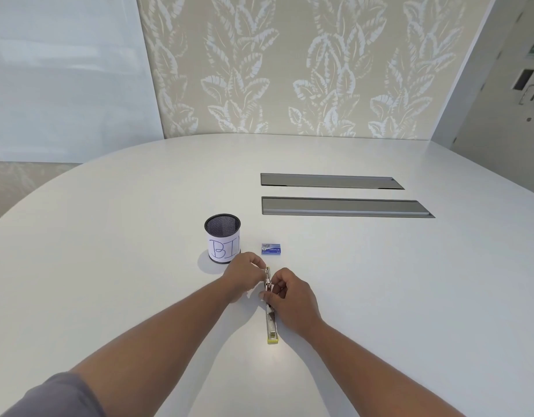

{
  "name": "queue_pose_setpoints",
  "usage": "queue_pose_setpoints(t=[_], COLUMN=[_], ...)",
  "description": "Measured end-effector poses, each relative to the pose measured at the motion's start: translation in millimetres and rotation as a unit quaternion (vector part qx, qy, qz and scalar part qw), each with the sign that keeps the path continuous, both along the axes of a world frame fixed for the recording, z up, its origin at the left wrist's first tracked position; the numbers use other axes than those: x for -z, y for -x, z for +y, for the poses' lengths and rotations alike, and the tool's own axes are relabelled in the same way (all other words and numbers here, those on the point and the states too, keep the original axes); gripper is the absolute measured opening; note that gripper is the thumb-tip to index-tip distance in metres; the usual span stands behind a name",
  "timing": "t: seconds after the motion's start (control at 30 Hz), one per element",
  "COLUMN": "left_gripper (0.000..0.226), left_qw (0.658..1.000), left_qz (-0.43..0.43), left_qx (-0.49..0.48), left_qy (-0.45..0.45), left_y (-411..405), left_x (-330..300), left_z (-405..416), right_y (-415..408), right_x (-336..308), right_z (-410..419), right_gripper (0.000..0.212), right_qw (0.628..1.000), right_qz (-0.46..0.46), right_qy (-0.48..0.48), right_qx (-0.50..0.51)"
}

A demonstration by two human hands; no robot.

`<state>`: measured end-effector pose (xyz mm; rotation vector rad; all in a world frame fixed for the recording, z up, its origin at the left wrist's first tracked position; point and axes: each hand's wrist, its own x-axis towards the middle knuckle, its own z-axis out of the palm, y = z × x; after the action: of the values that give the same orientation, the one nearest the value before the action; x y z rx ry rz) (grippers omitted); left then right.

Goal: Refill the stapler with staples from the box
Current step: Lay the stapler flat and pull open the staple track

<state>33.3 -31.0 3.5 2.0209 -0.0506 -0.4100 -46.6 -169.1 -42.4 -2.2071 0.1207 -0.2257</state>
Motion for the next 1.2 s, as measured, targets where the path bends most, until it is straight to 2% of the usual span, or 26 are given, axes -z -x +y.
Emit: queue_pose_setpoints(t=[0.13,0.27,0.53,0.9,1.2], left_gripper=[0.018,0.018,0.009,0.029,0.008], left_qw=[0.998,0.994,0.989,0.991,0.99], left_qz=[-0.006,-0.035,-0.052,-0.011,-0.003], left_qx=[0.059,0.072,0.103,0.114,0.139], left_qy=[-0.035,-0.075,-0.096,-0.072,-0.007], left_y=[1,3,3,1,1], left_x=[-5,-9,-15,-18,-17], left_z=[3,0,1,1,14], right_y=[-1,-1,-2,-1,-2], right_x=[2,2,3,3,4], right_z=[-1,-1,-1,-1,-2], right_gripper=[0.027,0.03,0.033,0.029,0.028], right_qw=[1.0,1.0,1.0,1.0,1.0], right_qz=[0.001,0.0,-0.002,-0.005,-0.005], right_qy=[0.005,0.007,0.007,0.012,0.008], right_qx=[0.003,0.005,0.007,0.001,0.003])
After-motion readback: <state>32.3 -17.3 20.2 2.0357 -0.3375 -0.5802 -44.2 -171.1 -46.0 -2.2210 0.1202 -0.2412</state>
